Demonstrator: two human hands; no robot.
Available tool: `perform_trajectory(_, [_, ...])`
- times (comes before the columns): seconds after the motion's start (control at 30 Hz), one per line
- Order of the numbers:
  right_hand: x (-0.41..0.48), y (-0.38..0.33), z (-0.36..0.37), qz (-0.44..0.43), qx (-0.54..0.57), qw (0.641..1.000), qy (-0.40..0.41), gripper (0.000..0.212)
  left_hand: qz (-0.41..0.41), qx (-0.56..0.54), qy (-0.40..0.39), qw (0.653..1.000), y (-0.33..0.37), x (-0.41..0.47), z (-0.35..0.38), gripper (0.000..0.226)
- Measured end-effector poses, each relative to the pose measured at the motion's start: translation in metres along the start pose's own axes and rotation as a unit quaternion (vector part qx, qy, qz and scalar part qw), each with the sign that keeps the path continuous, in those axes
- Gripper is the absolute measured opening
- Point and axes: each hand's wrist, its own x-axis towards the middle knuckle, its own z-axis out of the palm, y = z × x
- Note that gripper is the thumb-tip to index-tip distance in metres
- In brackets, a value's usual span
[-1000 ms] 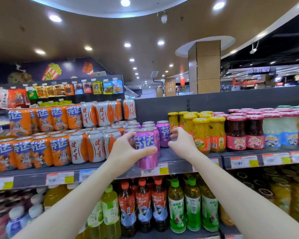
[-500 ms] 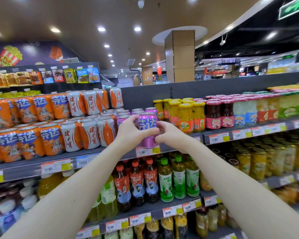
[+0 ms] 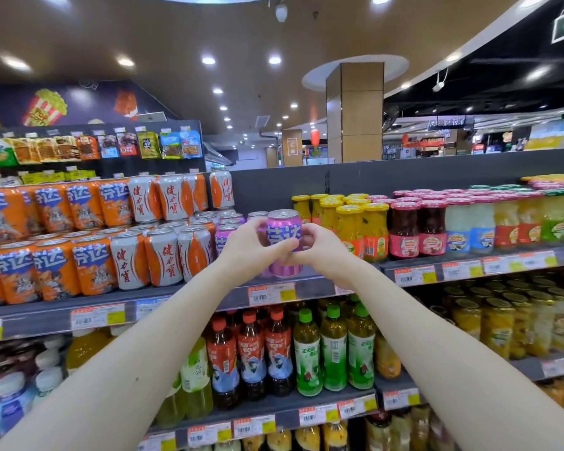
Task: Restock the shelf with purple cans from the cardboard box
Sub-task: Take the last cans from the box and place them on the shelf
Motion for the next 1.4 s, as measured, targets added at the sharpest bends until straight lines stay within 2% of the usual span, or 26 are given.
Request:
perform_trajectory(0.07, [0.008,-0.002,-0.006,-0.006,0.002,1.0,-0.01,0.072,0.01,0.009,0.03,0.999,0.0,0.0,0.002,0.047])
perform_trajectory(0.27, [0.025,0.002,-0.016,-0.02,0.034,0.997,-0.059,0.059,0.021,0.06,0.123,0.99,-0.002,0.002,0.008,0.059])
perform_trajectory(0.43, [0.039,0.019,-0.025,-0.005,0.036,0.999,-0.012,0.065,0.023,0.083,0.202,0.976,0.002,0.009,0.001,0.059])
perform_trajectory(0.77, [0.062,0.052,-0.022,0.058,-0.025,0.998,-0.011,0.056,0.019,0.157,0.162,0.974,-0.009,0.01,-0.013,0.026])
perform_trajectory(1.03, [0.079,0.049,-0.017,0.071,-0.074,0.995,-0.008,0.058,0.045,0.239,0.126,0.962,-0.016,0.001,-0.019,0.038])
perform_trajectory(1.2, [0.09,0.05,-0.015,0.079,-0.08,0.994,0.012,0.077,0.052,0.25,0.13,0.958,-0.019,-0.002,-0.024,0.034])
perform_trajectory(1.4, [0.094,0.05,-0.017,0.09,-0.085,0.992,0.01,0.065,0.084,0.246,0.152,0.953,-0.021,-0.007,-0.029,0.021])
